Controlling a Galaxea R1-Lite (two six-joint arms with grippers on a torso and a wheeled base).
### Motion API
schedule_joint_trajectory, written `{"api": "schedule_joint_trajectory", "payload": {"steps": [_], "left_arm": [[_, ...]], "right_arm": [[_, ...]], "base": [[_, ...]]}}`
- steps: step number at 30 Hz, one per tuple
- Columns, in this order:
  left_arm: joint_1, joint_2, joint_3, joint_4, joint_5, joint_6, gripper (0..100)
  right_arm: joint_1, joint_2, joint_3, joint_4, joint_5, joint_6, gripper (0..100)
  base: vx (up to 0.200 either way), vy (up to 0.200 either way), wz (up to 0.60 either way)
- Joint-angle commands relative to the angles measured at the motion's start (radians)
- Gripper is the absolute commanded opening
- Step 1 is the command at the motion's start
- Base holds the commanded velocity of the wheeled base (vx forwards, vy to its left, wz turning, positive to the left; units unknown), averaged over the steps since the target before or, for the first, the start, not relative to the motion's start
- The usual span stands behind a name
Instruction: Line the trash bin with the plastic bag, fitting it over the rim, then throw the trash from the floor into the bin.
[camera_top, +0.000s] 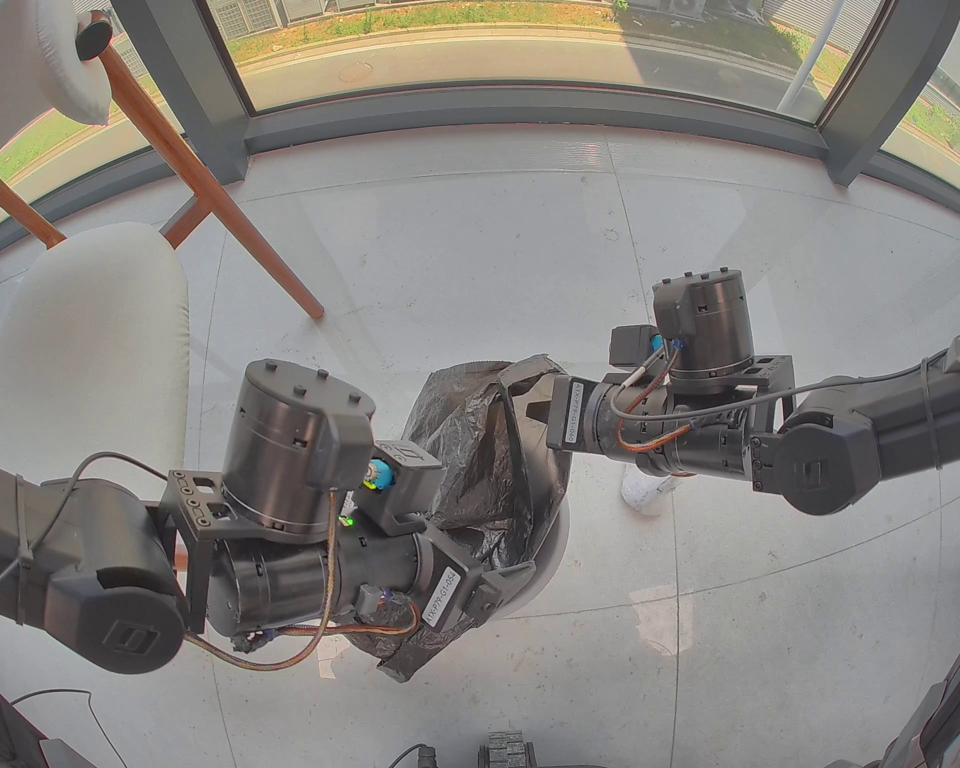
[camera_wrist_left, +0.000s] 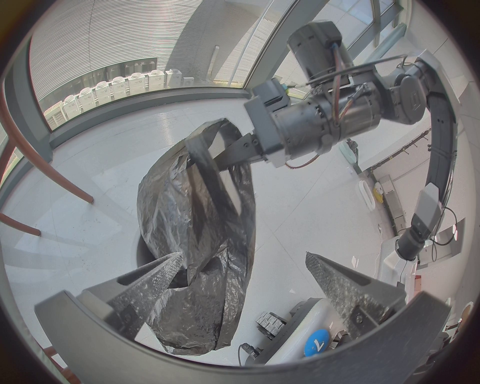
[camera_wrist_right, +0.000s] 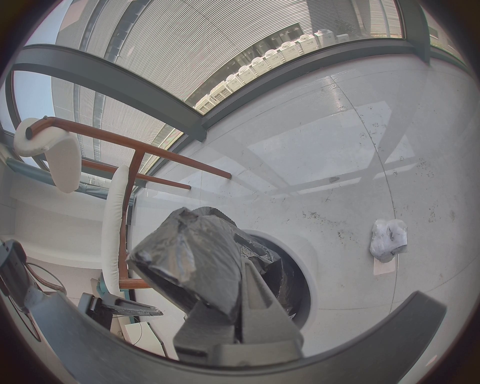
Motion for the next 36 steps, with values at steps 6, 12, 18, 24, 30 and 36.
{"api": "schedule_joint_trajectory", "payload": {"steps": [6, 12, 18, 24, 30, 36], "left_arm": [[-0.005, 0.118, -0.058, -0.007, 0.085, -0.002, 100], [-0.009, 0.224, -0.187, 0.002, 0.183, -0.065, 100], [-0.026, 0.320, -0.301, 0.007, 0.263, -0.126, 100], [-0.002, 0.355, -0.337, 0.005, 0.295, -0.157, 100], [0.011, 0.342, -0.334, 0.005, 0.295, -0.185, 100], [0.043, 0.319, -0.328, 0.005, 0.297, -0.188, 100]], "right_arm": [[0.012, -0.024, 0.001, 0.000, -0.002, 0.001, 0], [0.027, -0.029, 0.002, 0.000, -0.013, 0.001, 0], [0.036, -0.038, 0.004, -0.001, -0.014, 0.001, 0], [0.044, -0.049, 0.004, -0.001, -0.014, 0.001, 0], [0.043, -0.051, 0.007, -0.001, -0.014, 0.002, 0], [0.043, -0.051, 0.007, -0.001, -0.014, 0.001, 0]], "base": [[0.000, 0.000, 0.00], [0.000, 0.000, 0.00], [0.000, 0.000, 0.00], [0.000, 0.000, 0.00], [0.000, 0.000, 0.00], [0.000, 0.000, 0.00]]}}
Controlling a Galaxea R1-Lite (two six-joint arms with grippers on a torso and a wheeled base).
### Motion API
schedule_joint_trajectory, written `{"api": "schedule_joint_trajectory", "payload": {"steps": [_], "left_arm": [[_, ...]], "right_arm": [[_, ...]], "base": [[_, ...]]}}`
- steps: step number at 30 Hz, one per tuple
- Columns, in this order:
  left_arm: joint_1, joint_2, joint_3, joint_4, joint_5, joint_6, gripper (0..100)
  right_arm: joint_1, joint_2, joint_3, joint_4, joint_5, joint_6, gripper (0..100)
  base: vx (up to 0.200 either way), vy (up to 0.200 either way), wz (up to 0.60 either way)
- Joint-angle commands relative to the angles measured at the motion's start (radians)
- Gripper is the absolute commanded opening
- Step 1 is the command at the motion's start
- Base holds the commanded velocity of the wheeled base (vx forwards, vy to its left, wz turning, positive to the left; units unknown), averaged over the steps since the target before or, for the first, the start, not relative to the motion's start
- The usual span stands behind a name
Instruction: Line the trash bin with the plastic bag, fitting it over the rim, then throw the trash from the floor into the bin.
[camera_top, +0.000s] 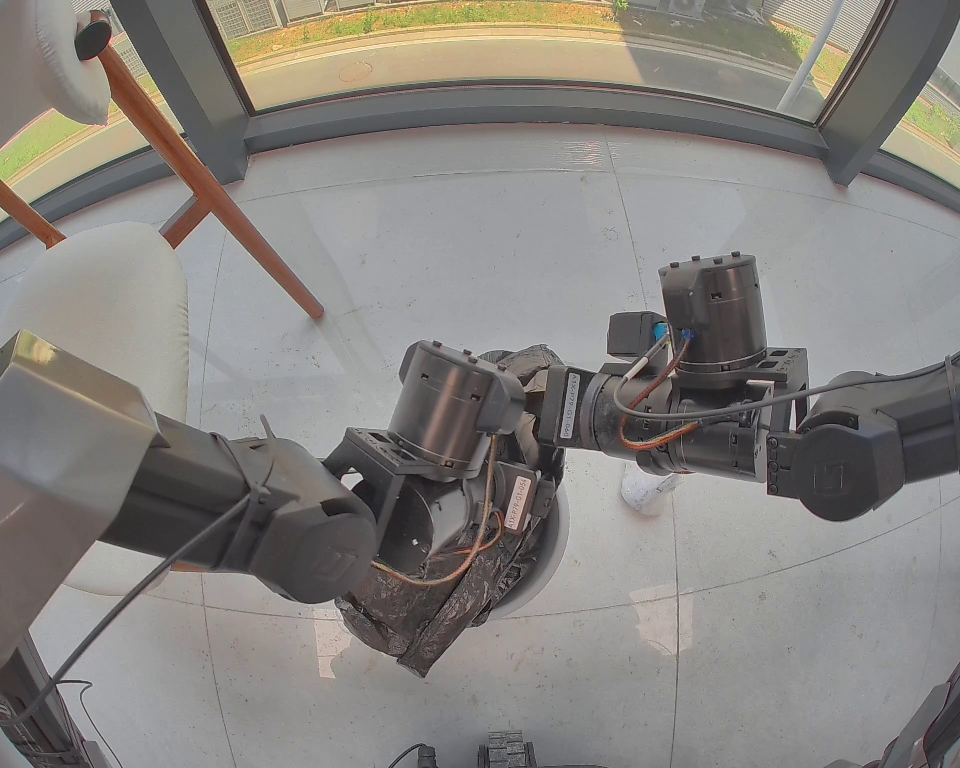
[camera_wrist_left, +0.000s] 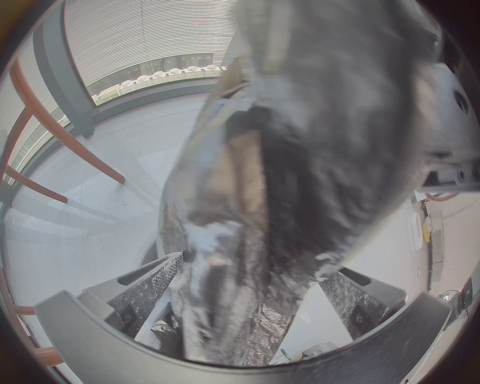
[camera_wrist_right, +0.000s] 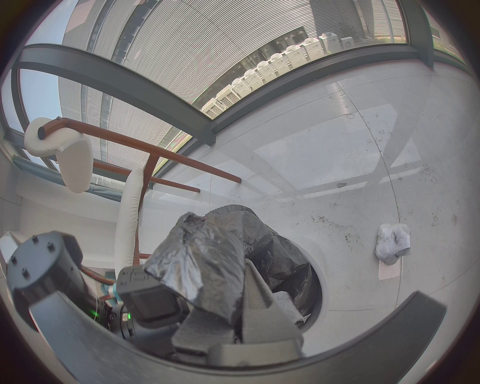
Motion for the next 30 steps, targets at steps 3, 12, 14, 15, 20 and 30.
{"api": "schedule_joint_trajectory", "payload": {"steps": [3, 12, 14, 15, 20, 30], "left_arm": [[0.042, -0.027, 0.022, -0.001, -0.001, -0.001, 100], [0.091, -0.038, 0.044, -0.010, -0.013, 0.002, 100], [0.091, -0.037, 0.042, -0.010, -0.013, 0.002, 100], [0.089, -0.037, 0.044, -0.010, -0.013, 0.002, 100], [0.091, -0.041, 0.053, -0.008, -0.013, 0.002, 100], [0.086, -0.076, 0.085, -0.010, -0.060, 0.002, 0]], "right_arm": [[0.000, -0.006, -0.002, -0.001, 0.000, -0.001, 0], [0.000, -0.010, 0.000, -0.001, 0.000, 0.001, 0], [0.000, -0.012, 0.000, -0.001, 0.000, 0.001, 0], [0.000, -0.012, 0.000, -0.001, 0.000, 0.001, 0], [0.000, -0.012, -0.002, -0.001, 0.000, 0.001, 0], [-0.014, -0.012, 0.014, -0.001, 0.000, 0.001, 0]], "base": [[0.000, 0.000, 0.00], [0.000, 0.000, 0.00], [0.000, 0.000, 0.00], [0.000, 0.000, 0.00], [0.000, 0.000, 0.00], [0.000, 0.000, 0.00]]}}
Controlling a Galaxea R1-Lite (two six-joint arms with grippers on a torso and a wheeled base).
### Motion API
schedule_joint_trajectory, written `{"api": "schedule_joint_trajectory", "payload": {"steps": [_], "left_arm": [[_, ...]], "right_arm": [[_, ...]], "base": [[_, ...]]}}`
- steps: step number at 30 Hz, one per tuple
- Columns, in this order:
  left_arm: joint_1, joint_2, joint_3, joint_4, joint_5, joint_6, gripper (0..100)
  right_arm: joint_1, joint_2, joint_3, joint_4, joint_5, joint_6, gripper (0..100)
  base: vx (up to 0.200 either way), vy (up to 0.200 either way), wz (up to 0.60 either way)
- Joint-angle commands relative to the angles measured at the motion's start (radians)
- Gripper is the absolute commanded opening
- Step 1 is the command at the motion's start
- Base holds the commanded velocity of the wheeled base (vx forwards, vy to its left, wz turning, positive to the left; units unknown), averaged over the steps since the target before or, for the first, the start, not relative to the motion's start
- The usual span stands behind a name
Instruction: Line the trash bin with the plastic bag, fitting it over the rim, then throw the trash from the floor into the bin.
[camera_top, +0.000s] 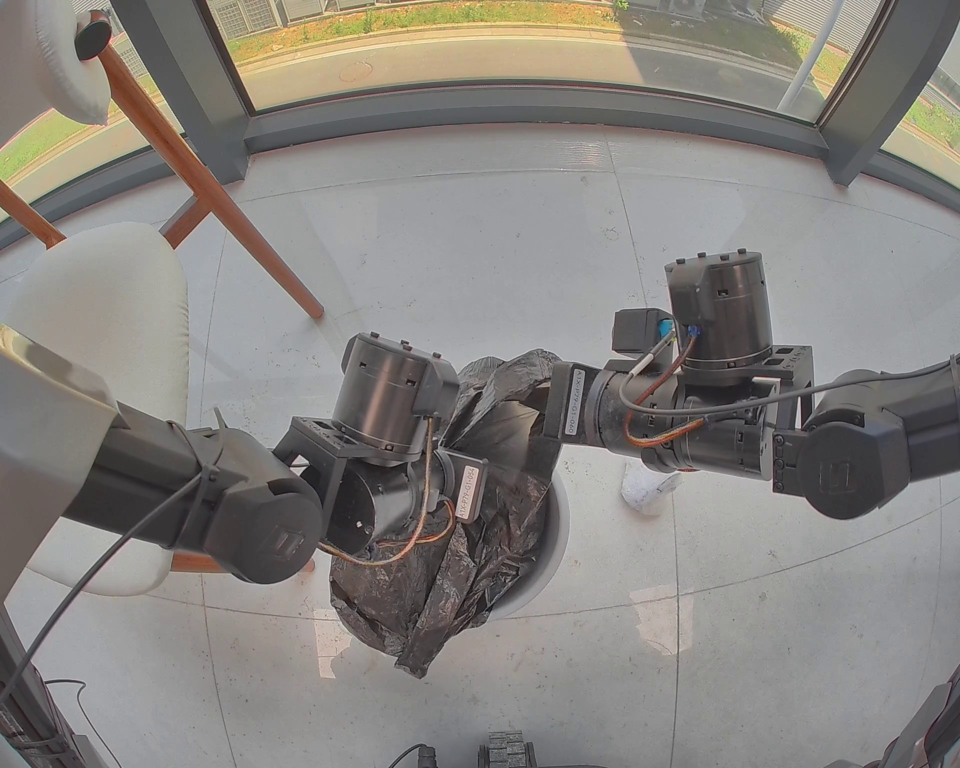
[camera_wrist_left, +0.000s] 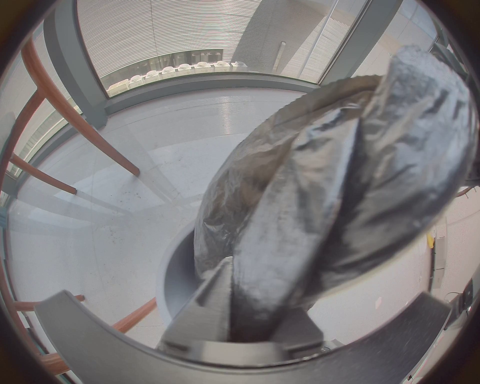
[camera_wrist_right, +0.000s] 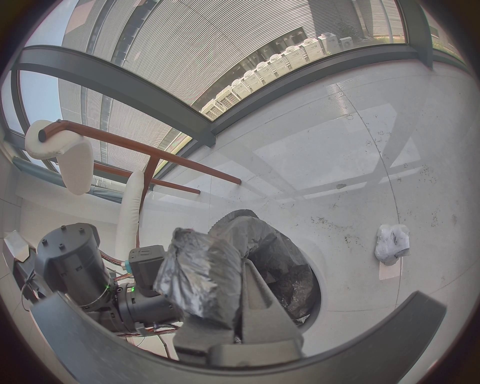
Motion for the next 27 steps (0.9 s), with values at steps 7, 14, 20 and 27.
{"api": "schedule_joint_trajectory", "payload": {"steps": [7, 14, 20, 27], "left_arm": [[-0.005, -0.075, -0.022, 0.007, -0.128, -0.006, 0], [-0.008, -0.092, -0.103, 0.059, -0.181, -0.077, 0], [-0.046, -0.120, -0.310, 0.384, -0.198, -0.293, 0], [-0.046, -0.118, -0.356, 0.435, -0.208, -0.312, 0]], "right_arm": [[-0.053, -0.047, 0.151, -0.002, 0.026, -0.099, 0], [-0.118, -0.053, 0.196, -0.003, 0.111, -0.237, 0], [-0.135, -0.038, 0.177, -0.003, 0.132, -0.231, 0], [-0.161, -0.041, 0.249, -0.011, 0.149, -0.226, 0]], "base": [[0.000, 0.000, 0.00], [0.000, 0.000, 0.00], [0.000, 0.000, 0.00], [0.000, 0.000, 0.00]]}}
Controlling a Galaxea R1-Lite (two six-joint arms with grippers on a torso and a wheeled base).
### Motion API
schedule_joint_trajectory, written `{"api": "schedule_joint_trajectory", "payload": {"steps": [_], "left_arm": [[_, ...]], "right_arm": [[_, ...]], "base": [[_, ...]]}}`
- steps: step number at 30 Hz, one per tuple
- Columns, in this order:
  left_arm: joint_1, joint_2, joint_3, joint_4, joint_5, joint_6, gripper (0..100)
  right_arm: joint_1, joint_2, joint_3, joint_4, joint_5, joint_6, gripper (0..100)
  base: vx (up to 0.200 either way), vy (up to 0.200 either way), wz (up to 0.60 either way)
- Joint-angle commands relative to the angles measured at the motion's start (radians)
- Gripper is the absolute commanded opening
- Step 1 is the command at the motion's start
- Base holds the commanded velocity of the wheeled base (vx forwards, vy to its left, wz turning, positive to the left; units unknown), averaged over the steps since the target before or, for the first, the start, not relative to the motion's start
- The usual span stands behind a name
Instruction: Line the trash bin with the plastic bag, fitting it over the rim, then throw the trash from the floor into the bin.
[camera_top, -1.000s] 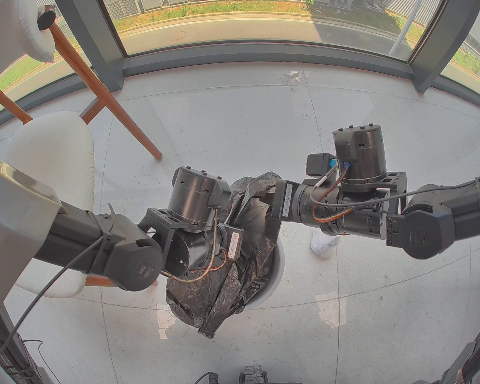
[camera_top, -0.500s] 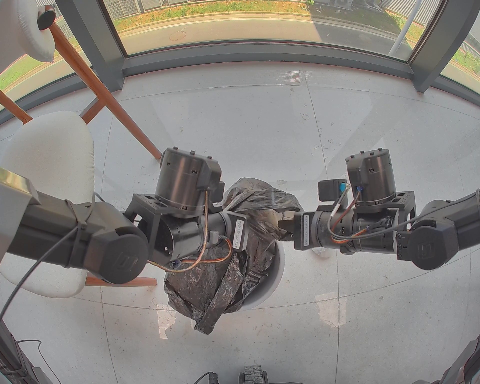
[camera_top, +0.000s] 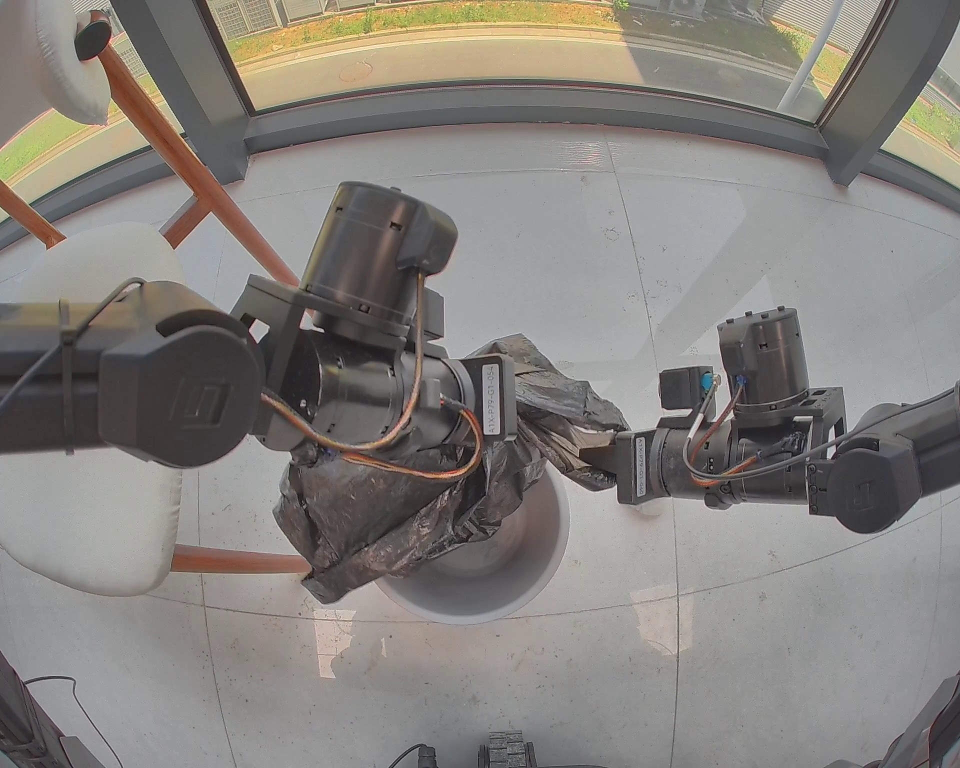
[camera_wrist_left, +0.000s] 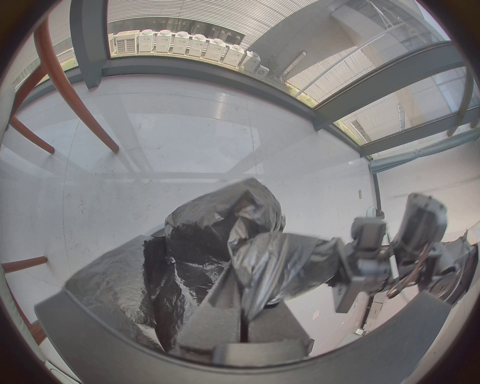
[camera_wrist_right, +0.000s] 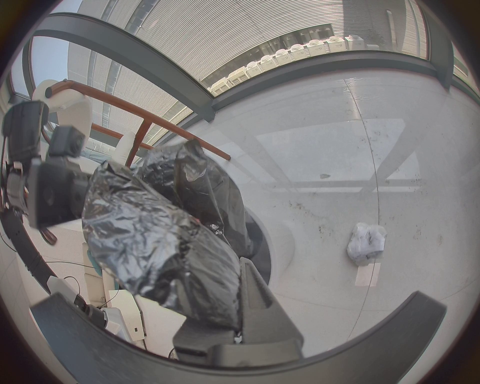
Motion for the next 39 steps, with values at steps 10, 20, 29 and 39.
{"api": "schedule_joint_trajectory", "payload": {"steps": [10, 20, 29, 39], "left_arm": [[-0.023, -0.004, -0.024, 0.006, -0.004, -0.071, 0], [-0.031, -0.005, -0.066, 0.128, -0.005, -0.195, 0], [-0.029, 0.002, -0.116, 0.145, -0.010, -0.249, 0], [-0.031, -0.001, -0.152, 0.185, -0.010, -0.284, 0]], "right_arm": [[-0.037, -0.032, 0.118, -0.257, 0.054, 0.114, 100], [0.036, -0.162, 0.353, -0.238, 0.121, 0.185, 100], [0.073, -0.067, 0.460, -0.366, 0.117, 0.341, 100], [0.087, 0.189, 0.325, -0.605, 0.001, 0.560, 100]], "base": [[0.000, 0.000, 0.00], [0.000, 0.000, 0.00], [0.000, 0.000, 0.00], [0.000, 0.000, 0.00]]}}
